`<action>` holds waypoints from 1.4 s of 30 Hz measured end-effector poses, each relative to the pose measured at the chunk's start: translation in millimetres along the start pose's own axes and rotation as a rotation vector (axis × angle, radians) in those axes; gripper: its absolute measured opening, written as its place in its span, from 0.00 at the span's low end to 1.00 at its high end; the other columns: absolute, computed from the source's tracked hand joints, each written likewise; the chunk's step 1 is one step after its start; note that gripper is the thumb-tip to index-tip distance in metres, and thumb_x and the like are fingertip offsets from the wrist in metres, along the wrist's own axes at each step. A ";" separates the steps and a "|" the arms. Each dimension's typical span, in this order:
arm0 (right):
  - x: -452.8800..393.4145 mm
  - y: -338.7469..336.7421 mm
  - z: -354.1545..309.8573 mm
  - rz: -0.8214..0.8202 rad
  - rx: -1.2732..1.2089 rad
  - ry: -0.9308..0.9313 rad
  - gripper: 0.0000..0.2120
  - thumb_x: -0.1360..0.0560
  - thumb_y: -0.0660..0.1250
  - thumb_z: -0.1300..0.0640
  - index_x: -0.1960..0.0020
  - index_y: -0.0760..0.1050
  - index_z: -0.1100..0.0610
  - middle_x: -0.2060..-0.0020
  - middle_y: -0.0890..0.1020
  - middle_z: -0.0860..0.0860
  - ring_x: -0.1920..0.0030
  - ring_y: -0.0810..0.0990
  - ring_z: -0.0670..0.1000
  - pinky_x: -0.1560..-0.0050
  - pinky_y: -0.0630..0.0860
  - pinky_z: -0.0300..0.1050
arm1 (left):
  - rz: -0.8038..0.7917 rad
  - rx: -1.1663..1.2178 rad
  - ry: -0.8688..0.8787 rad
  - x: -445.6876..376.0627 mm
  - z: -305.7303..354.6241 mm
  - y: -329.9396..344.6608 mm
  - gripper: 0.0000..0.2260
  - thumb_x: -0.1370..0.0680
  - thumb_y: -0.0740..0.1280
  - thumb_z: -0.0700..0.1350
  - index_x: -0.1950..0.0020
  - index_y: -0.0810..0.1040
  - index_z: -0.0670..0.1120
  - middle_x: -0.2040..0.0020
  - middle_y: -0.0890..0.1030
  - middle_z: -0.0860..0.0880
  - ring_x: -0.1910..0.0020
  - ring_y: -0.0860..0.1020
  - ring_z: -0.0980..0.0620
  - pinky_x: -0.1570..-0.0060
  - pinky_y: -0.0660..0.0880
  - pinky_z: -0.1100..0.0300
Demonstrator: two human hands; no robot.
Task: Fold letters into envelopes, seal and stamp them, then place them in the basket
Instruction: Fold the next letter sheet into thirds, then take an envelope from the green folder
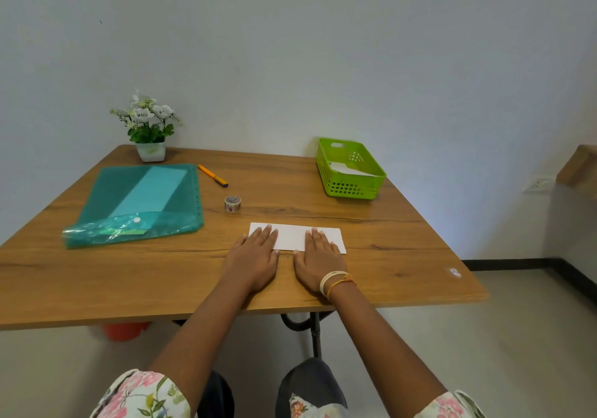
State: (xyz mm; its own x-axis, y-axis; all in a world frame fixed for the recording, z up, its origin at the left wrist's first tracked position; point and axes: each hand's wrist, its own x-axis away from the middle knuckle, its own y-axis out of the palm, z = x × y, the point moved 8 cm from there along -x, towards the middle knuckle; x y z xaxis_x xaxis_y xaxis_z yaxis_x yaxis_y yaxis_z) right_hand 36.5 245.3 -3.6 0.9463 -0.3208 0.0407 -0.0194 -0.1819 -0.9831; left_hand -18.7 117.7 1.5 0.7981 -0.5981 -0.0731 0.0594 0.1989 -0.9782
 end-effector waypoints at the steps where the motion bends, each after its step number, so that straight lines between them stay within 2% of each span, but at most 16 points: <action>1: -1.0 -1.7 11.2 -0.003 0.003 0.033 0.32 0.19 0.45 0.43 0.21 0.44 0.58 0.22 0.47 0.54 0.22 0.45 0.53 0.23 0.46 0.52 | 0.000 0.000 -0.005 0.2 -0.4 0.2 0.25 0.17 0.46 0.55 0.20 0.48 0.51 0.20 0.48 0.52 0.22 0.48 0.54 0.24 0.47 0.52; 9: -2.6 -9.5 50.4 -0.004 0.023 0.112 0.32 0.19 0.44 0.42 0.21 0.45 0.58 0.22 0.47 0.55 0.22 0.47 0.54 0.24 0.48 0.52 | 0.004 -0.001 -0.049 -1.4 -5.5 1.7 0.27 0.18 0.46 0.56 0.20 0.46 0.50 0.20 0.48 0.50 0.22 0.47 0.51 0.24 0.47 0.52; 12: -4.1 -14.1 50.5 -0.018 0.014 0.139 0.36 0.21 0.48 0.38 0.22 0.47 0.58 0.22 0.50 0.55 0.22 0.48 0.55 0.24 0.49 0.56 | 0.005 0.000 -0.047 -1.1 -4.3 3.2 0.27 0.18 0.46 0.57 0.20 0.46 0.50 0.20 0.48 0.50 0.22 0.47 0.51 0.24 0.47 0.51; 14: -7.4 -21.4 48.6 0.006 -0.021 0.125 0.40 0.26 0.54 0.32 0.22 0.51 0.55 0.23 0.55 0.55 0.23 0.52 0.57 0.25 0.52 0.57 | 0.003 -0.006 -0.047 -0.3 -4.1 4.0 0.27 0.18 0.46 0.57 0.20 0.46 0.50 0.20 0.48 0.50 0.22 0.47 0.51 0.24 0.47 0.51; 16: -12.1 -24.8 42.6 0.014 -0.029 0.049 0.42 0.28 0.57 0.30 0.22 0.52 0.50 0.23 0.54 0.54 0.23 0.52 0.56 0.25 0.52 0.58 | 0.006 -0.008 -0.047 -0.4 -4.1 3.2 0.27 0.18 0.45 0.57 0.20 0.46 0.50 0.20 0.48 0.50 0.22 0.47 0.51 0.24 0.47 0.50; 19: -18.1 -18.2 41.1 -0.049 0.014 -0.017 0.37 0.27 0.52 0.29 0.23 0.51 0.43 0.22 0.50 0.52 0.22 0.50 0.55 0.26 0.51 0.59 | 0.019 -0.001 -0.046 -1.1 -3.3 0.6 0.27 0.18 0.46 0.58 0.20 0.46 0.51 0.20 0.47 0.50 0.22 0.46 0.51 0.24 0.47 0.50; 21: -20.8 -17.4 47.0 -0.043 0.031 0.030 0.36 0.27 0.49 0.27 0.23 0.53 0.42 0.22 0.52 0.52 0.23 0.51 0.56 0.27 0.53 0.61 | 0.041 0.022 -0.047 -1.5 -3.5 -2.3 0.28 0.19 0.48 0.59 0.21 0.44 0.52 0.20 0.45 0.49 0.22 0.46 0.51 0.25 0.46 0.50; 23: -22.1 -20.6 52.0 0.017 0.025 0.118 0.36 0.29 0.48 0.26 0.25 0.56 0.41 0.24 0.59 0.53 0.25 0.57 0.57 0.30 0.58 0.61 | 0.074 0.055 -0.053 -1.3 -5.6 -5.8 0.29 0.19 0.50 0.59 0.21 0.43 0.54 0.20 0.43 0.49 0.22 0.45 0.50 0.25 0.47 0.49; 25: -19.4 -26.6 58.3 0.121 0.017 0.249 0.36 0.30 0.49 0.25 0.28 0.62 0.42 0.30 0.67 0.56 0.31 0.64 0.58 0.35 0.63 0.58 | 0.084 0.063 -0.052 -1.2 -6.9 -6.7 0.29 0.19 0.50 0.59 0.21 0.45 0.54 0.20 0.44 0.49 0.22 0.45 0.49 0.25 0.47 0.48; 27: -14.1 -30.1 63.4 0.211 0.010 0.369 0.37 0.31 0.50 0.24 0.30 0.65 0.44 0.34 0.69 0.57 0.34 0.66 0.59 0.37 0.65 0.56 | 0.056 0.044 -0.055 -0.7 -6.2 -3.5 0.27 0.19 0.49 0.59 0.21 0.48 0.54 0.20 0.46 0.49 0.22 0.46 0.49 0.25 0.47 0.48; 30: -10.3 -28.0 59.5 0.260 0.010 0.428 0.35 0.29 0.50 0.27 0.31 0.67 0.47 0.35 0.68 0.57 0.35 0.66 0.59 0.37 0.64 0.56 | 0.026 0.031 -0.071 0.5 -7.7 -0.3 0.26 0.19 0.47 0.59 0.21 0.51 0.55 0.20 0.49 0.49 0.22 0.48 0.50 0.25 0.47 0.48; 33: -8.9 -28.1 51.2 0.298 -0.001 0.434 0.35 0.28 0.52 0.30 0.30 0.65 0.52 0.36 0.69 0.57 0.35 0.65 0.59 0.34 0.62 0.58 | 0.035 0.044 -0.083 0.7 -12.0 -1.9 0.26 0.19 0.48 0.59 0.21 0.53 0.55 0.20 0.50 0.50 0.22 0.49 0.50 0.25 0.47 0.49; 35: -5.7 -30.4 45.9 0.340 0.010 0.374 0.36 0.27 0.55 0.33 0.28 0.62 0.55 0.35 0.68 0.58 0.34 0.65 0.59 0.34 0.62 0.57 | 0.047 0.073 -0.086 1.9 -8.8 -2.5 0.25 0.19 0.50 0.59 0.22 0.55 0.54 0.21 0.53 0.50 0.22 0.50 0.50 0.25 0.48 0.48; 38: 1.1 -26.8 34.8 0.352 0.027 0.254 0.27 0.24 0.56 0.41 0.32 0.67 0.57 0.34 0.68 0.59 0.35 0.67 0.58 0.37 0.66 0.53 | 0.057 0.179 -0.058 3.4 0.2 -5.1 0.22 0.19 0.56 0.56 0.25 0.64 0.54 0.22 0.60 0.50 0.23 0.56 0.50 0.25 0.51 0.47; 40: 5.6 -24.2 18.4 0.356 0.018 0.179 0.22 0.23 0.56 0.45 0.36 0.71 0.57 0.34 0.69 0.59 0.36 0.68 0.58 0.38 0.69 0.52 | 0.097 0.371 -0.066 4.6 -6.6 -14.1 0.17 0.21 0.62 0.51 0.32 0.73 0.54 0.27 0.69 0.51 0.27 0.64 0.52 0.26 0.57 0.48; 42: 8.9 -24.3 -3.4 0.374 -0.019 0.094 0.19 0.23 0.56 0.49 0.38 0.72 0.57 0.38 0.72 0.58 0.39 0.71 0.56 0.41 0.72 0.50 | 0.187 0.531 -0.084 9.8 -20.8 -26.0 0.12 0.22 0.64 0.46 0.39 0.78 0.53 0.34 0.75 0.52 0.34 0.71 0.53 0.33 0.67 0.54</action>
State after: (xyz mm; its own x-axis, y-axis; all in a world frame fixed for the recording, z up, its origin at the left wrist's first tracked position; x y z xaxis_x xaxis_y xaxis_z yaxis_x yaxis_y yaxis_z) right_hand 44.3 243.7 21.3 0.8392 -0.4517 -0.3028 -0.3643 -0.0536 -0.9297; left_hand -24.9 90.5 22.1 0.8675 -0.4560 -0.1986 0.1887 0.6711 -0.7169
